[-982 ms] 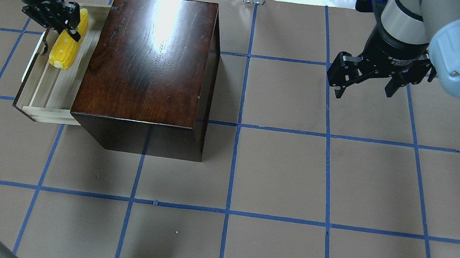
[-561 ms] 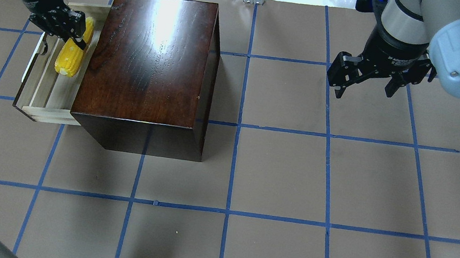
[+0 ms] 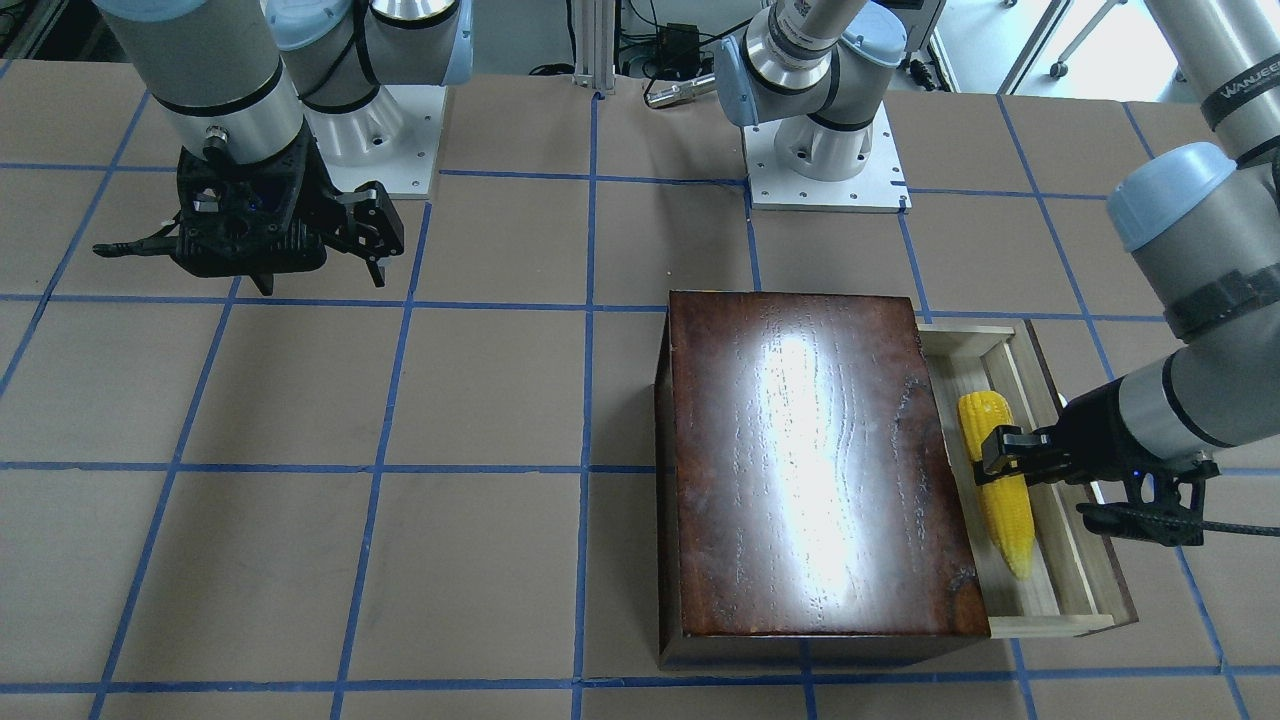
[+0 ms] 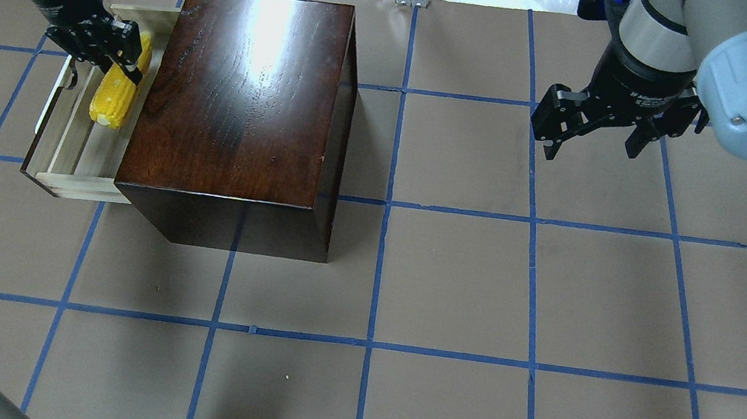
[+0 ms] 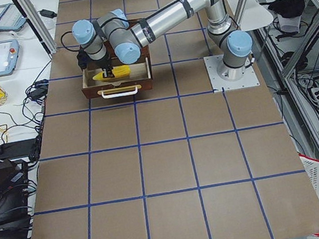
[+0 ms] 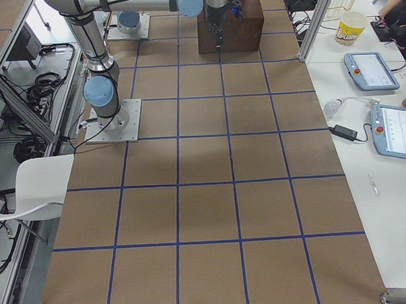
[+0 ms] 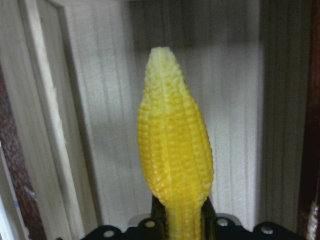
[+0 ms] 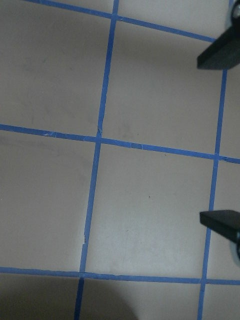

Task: Open drawer and put corn inside

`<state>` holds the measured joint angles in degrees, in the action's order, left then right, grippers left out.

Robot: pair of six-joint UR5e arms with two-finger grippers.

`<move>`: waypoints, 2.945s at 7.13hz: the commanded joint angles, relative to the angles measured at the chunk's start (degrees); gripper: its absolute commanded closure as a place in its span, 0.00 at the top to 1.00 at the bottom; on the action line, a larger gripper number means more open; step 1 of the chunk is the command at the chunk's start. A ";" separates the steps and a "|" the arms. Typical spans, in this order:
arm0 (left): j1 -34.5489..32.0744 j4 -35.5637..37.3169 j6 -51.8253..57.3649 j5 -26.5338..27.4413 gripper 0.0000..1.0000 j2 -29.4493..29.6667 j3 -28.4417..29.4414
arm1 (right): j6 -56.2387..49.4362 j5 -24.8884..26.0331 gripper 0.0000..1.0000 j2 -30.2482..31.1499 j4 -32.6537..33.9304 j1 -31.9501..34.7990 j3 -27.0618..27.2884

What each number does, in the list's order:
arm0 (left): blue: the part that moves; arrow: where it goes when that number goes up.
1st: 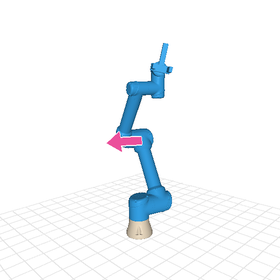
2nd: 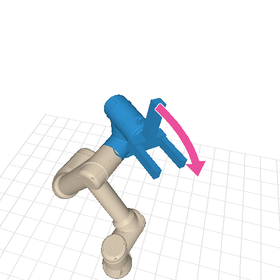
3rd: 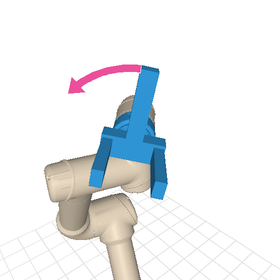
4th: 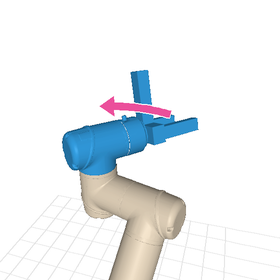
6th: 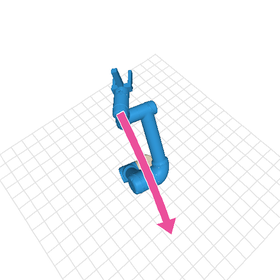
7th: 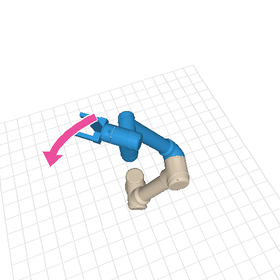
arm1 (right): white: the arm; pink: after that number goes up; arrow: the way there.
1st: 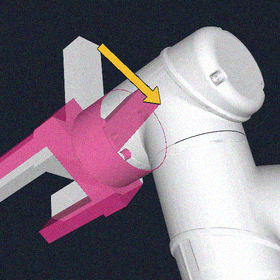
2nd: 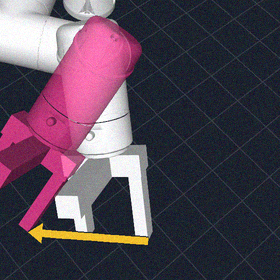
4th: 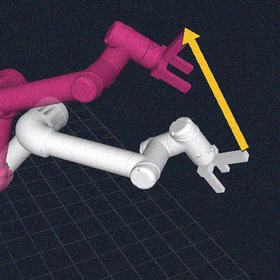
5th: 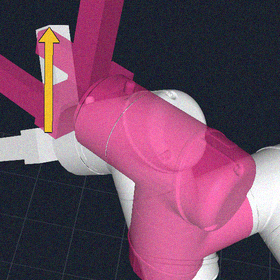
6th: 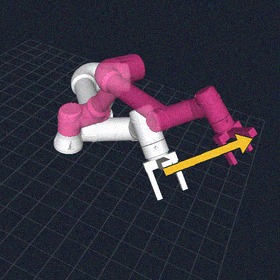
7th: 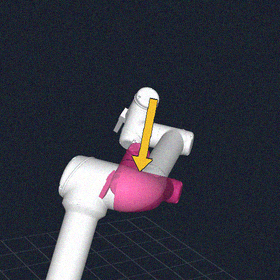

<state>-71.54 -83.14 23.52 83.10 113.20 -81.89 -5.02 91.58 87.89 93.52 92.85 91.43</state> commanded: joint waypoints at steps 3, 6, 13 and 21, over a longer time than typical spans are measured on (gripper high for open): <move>0.00 -0.09 -0.22 0.22 1.00 -0.61 0.51 | 0.01 0.00 1.00 0.00 0.00 0.05 -0.02; -0.26 -1.14 -8.24 0.75 1.00 -2.55 1.12 | 0.01 0.00 1.00 0.00 0.00 -0.13 -0.02; -9.04 -6.50 -18.06 2.58 1.00 -9.49 6.49 | 0.01 0.00 1.00 0.00 0.00 0.05 -0.02; -18.90 -8.09 -21.14 7.60 1.00 -17.05 -2.74 | 0.01 0.00 1.00 0.00 0.00 0.05 -0.02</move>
<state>-90.28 -91.24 2.39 90.61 97.18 -83.53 -5.01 91.57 87.89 93.52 92.89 91.41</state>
